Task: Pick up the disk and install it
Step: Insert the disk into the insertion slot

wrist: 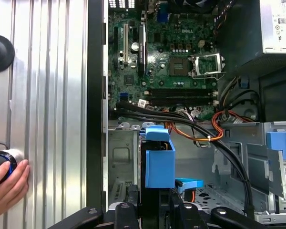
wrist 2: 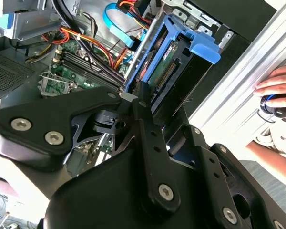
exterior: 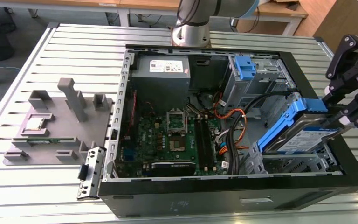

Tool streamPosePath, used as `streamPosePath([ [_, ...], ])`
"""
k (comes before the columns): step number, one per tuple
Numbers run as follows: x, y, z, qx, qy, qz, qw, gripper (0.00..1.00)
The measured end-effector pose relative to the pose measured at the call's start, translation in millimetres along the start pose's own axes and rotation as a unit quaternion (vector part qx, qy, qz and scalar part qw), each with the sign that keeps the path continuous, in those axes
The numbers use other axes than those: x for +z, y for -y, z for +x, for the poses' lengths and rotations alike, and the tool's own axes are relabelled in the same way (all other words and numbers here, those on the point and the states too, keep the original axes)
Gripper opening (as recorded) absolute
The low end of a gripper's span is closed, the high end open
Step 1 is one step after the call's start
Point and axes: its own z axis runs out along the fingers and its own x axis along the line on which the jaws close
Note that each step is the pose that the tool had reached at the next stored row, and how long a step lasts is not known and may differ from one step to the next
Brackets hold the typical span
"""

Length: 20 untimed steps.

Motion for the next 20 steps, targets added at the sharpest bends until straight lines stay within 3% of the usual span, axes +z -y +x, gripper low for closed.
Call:
streamPosePath([
  [20, 33.8, 2.9, 8.1, 0.0, -0.0005, 0.0002, 1.0, 0.35],
])
